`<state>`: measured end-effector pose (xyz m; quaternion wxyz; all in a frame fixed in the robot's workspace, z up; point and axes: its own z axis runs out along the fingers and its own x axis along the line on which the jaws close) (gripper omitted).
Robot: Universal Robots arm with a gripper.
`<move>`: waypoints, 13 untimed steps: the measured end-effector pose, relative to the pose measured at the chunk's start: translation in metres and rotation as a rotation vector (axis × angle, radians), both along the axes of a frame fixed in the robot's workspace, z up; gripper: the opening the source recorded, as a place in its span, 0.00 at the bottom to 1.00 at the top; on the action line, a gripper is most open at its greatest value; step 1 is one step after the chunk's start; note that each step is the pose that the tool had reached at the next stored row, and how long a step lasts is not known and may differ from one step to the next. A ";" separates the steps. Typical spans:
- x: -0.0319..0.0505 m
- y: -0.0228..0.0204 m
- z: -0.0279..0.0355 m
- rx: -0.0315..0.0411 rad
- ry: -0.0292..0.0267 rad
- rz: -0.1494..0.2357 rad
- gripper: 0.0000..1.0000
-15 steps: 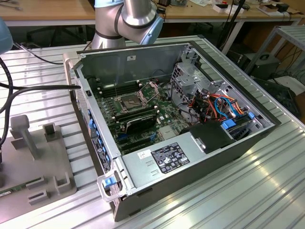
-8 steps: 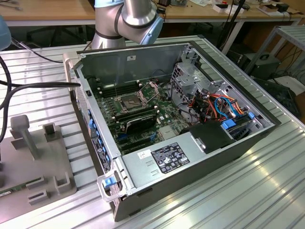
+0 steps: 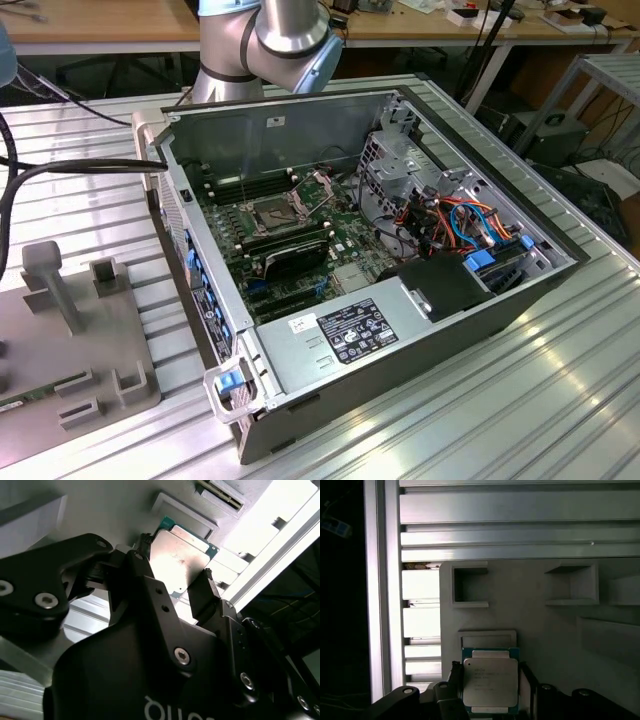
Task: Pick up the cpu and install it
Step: 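Pick up the cpu and move it towards the insertion slot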
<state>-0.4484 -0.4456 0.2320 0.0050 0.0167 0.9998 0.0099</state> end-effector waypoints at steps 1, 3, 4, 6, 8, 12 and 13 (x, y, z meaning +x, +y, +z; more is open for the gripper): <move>0.0000 0.0000 0.0024 0.0000 0.0000 0.000 0.55; 0.0000 0.0000 0.0056 -0.0001 0.0000 0.000 0.55; 0.0000 0.0000 0.0064 0.0000 0.0000 0.000 0.55; 0.0000 0.0000 0.0087 0.0000 0.0000 0.000 0.55; 0.0000 0.0000 0.0107 0.0000 0.0000 0.000 0.55; 0.0000 0.0000 0.0159 0.0000 0.0000 0.000 0.55; 0.0001 0.0000 0.0180 0.0000 -0.0001 0.000 0.55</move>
